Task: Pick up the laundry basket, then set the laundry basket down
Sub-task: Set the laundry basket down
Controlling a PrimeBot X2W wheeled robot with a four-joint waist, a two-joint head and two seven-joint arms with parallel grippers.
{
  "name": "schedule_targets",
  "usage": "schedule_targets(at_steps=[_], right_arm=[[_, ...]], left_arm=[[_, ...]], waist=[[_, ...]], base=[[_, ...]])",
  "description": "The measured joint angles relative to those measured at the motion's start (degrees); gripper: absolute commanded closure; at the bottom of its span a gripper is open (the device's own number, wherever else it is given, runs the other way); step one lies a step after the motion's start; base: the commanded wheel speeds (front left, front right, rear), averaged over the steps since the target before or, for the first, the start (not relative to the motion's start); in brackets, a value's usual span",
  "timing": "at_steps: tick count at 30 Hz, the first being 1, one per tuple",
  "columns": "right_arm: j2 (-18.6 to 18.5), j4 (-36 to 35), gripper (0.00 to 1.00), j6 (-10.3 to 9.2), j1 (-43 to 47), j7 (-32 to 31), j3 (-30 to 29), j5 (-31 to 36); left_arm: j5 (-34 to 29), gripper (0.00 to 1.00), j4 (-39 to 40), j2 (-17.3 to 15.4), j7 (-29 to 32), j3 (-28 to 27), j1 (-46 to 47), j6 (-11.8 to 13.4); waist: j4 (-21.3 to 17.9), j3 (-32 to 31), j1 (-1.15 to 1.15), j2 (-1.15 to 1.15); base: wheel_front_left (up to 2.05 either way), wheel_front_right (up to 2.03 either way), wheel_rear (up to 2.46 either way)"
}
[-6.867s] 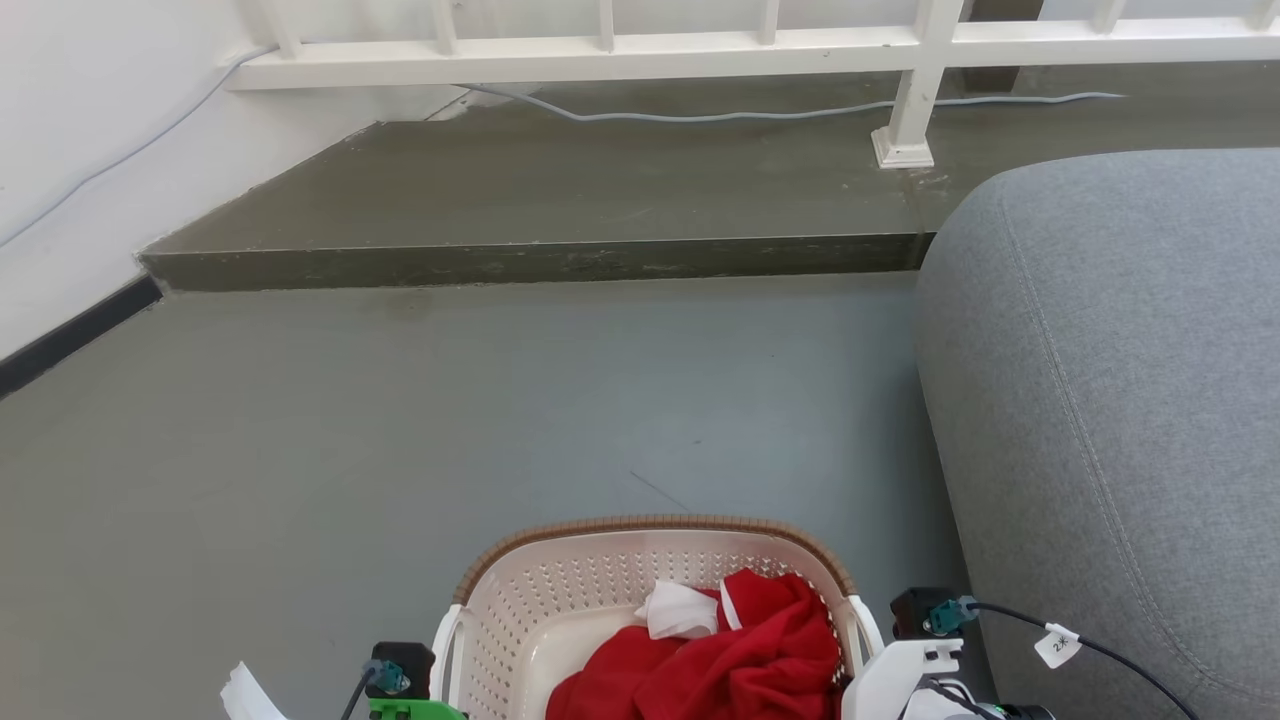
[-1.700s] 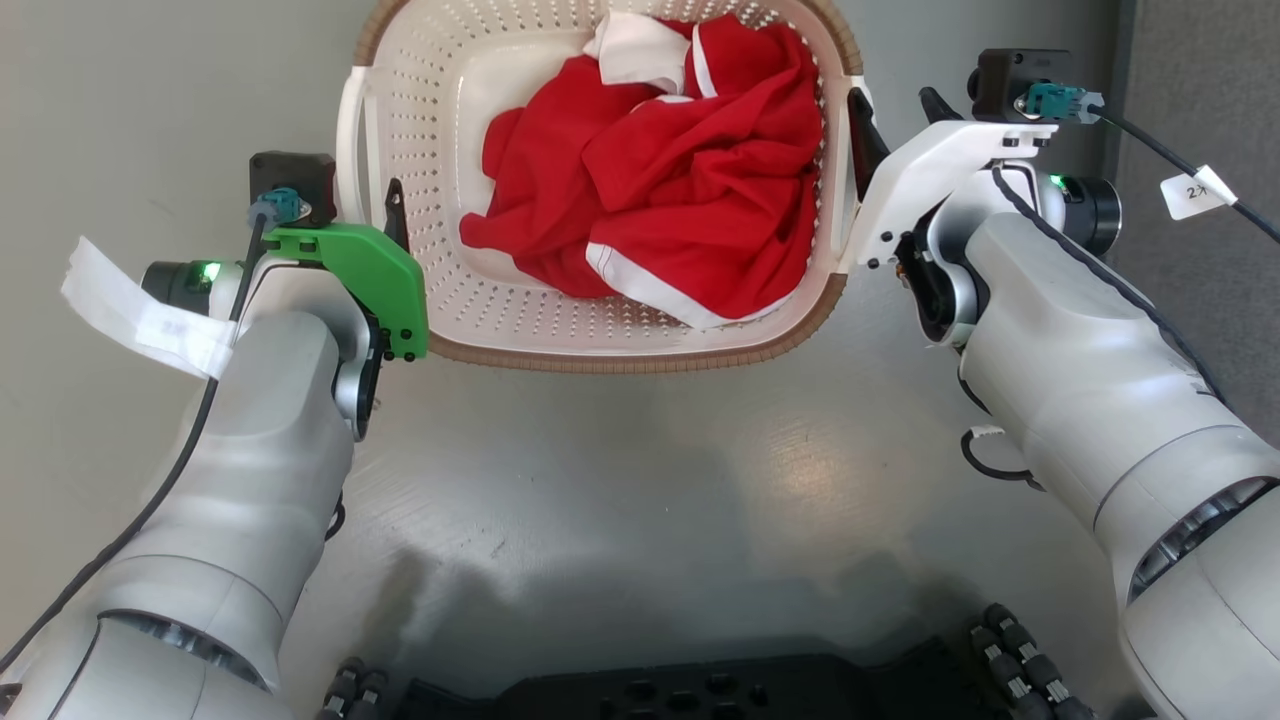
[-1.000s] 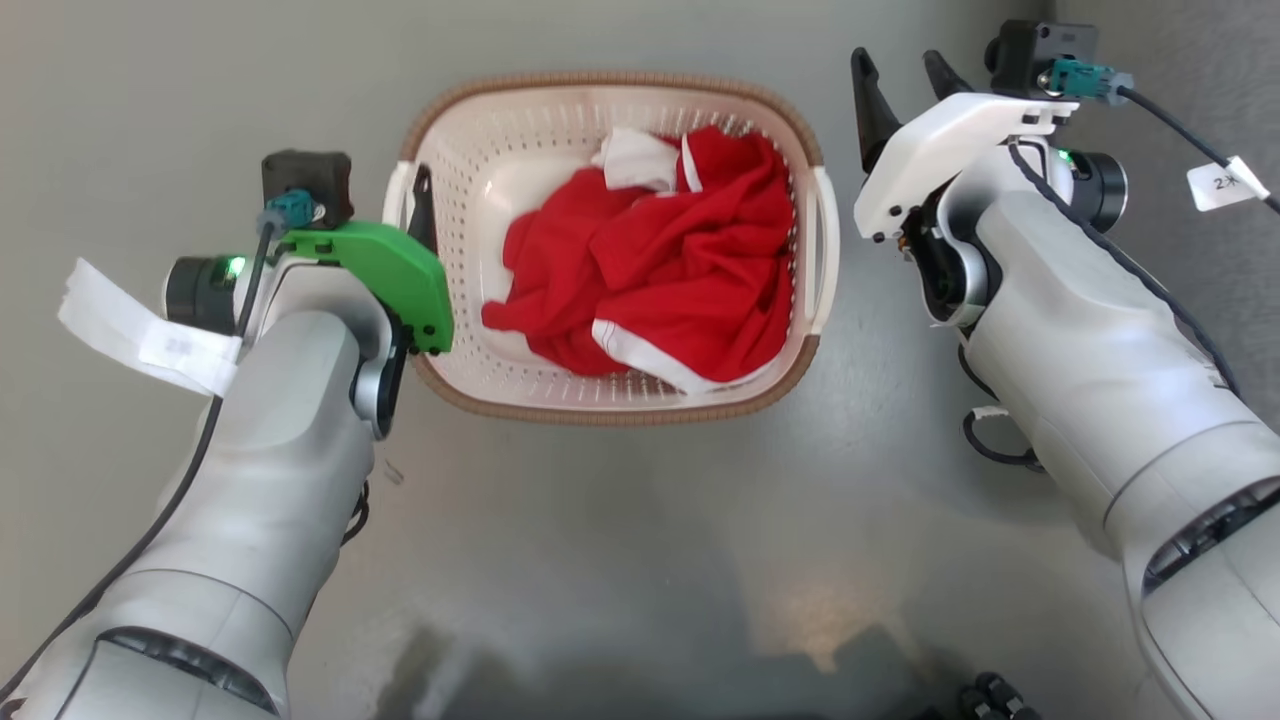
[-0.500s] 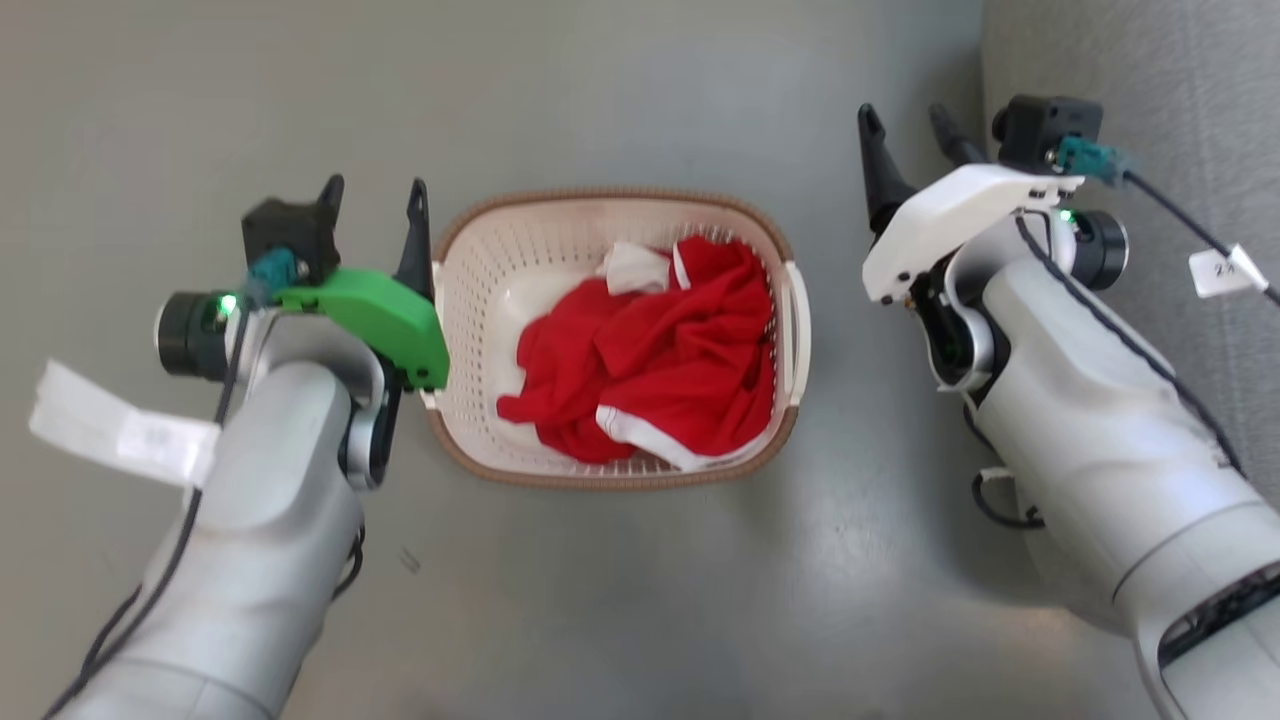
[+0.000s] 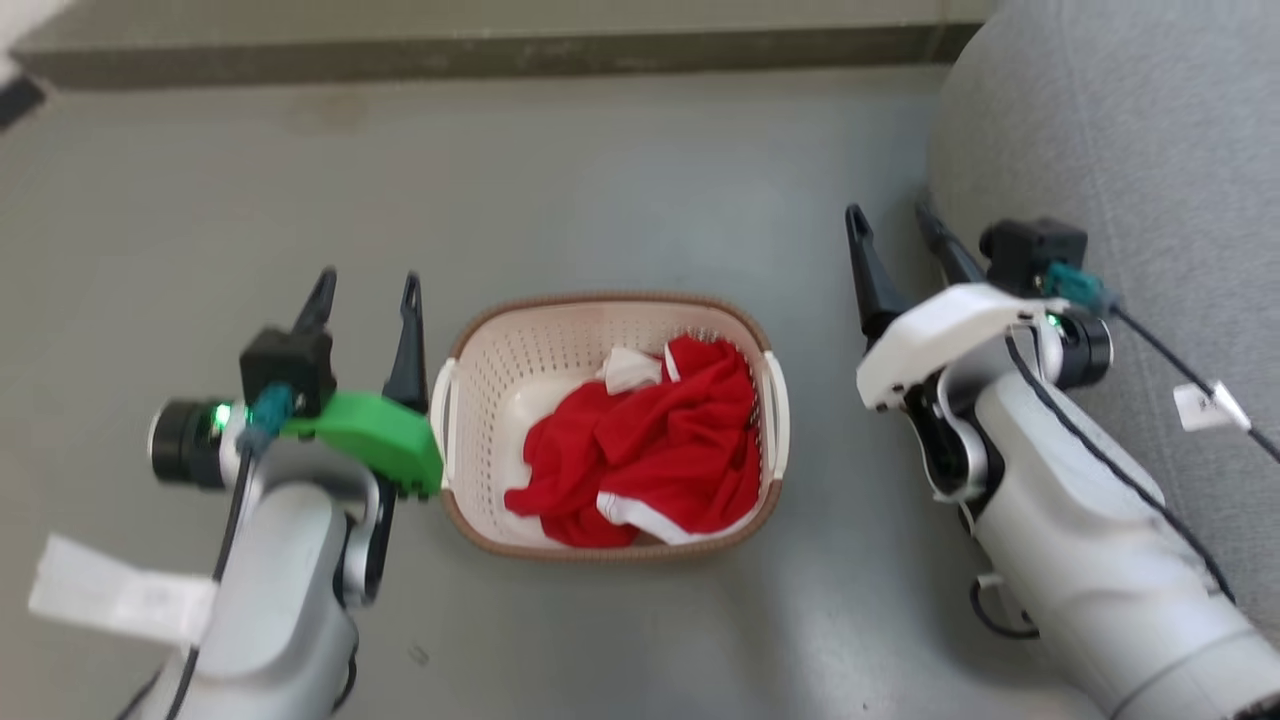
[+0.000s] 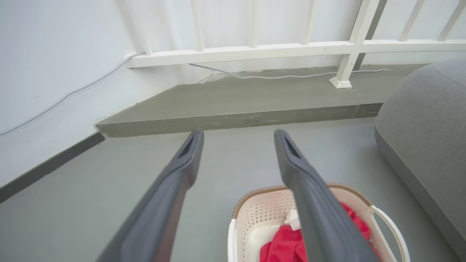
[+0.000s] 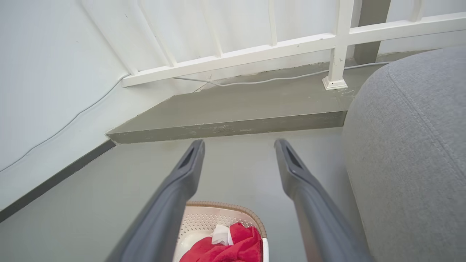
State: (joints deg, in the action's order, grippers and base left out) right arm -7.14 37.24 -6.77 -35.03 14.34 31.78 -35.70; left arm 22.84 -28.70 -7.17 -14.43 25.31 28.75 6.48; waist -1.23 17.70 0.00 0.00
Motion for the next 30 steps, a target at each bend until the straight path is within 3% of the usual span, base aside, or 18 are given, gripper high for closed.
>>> schedule_targets(at_steps=[18,30], right_arm=[[-0.2,-14.6,0.0,-0.4,19.6,0.0,-9.3,8.6],[1.7,-20.0,0.0,-0.41,32.1,0.0,-14.7,12.0]], left_arm=[[-6.3,0.0,11.7,-0.6,0.0,-9.3,-22.1,0.4],[-8.7,0.0,17.3,0.9,0.0,-14.4,-32.0,0.4]], waist=[[-0.6,-11.6,0.0,0.0],[-0.2,-17.1,0.0,0.0]], base=[[0.0,0.0,0.0],[0.0,0.0,0.0]])
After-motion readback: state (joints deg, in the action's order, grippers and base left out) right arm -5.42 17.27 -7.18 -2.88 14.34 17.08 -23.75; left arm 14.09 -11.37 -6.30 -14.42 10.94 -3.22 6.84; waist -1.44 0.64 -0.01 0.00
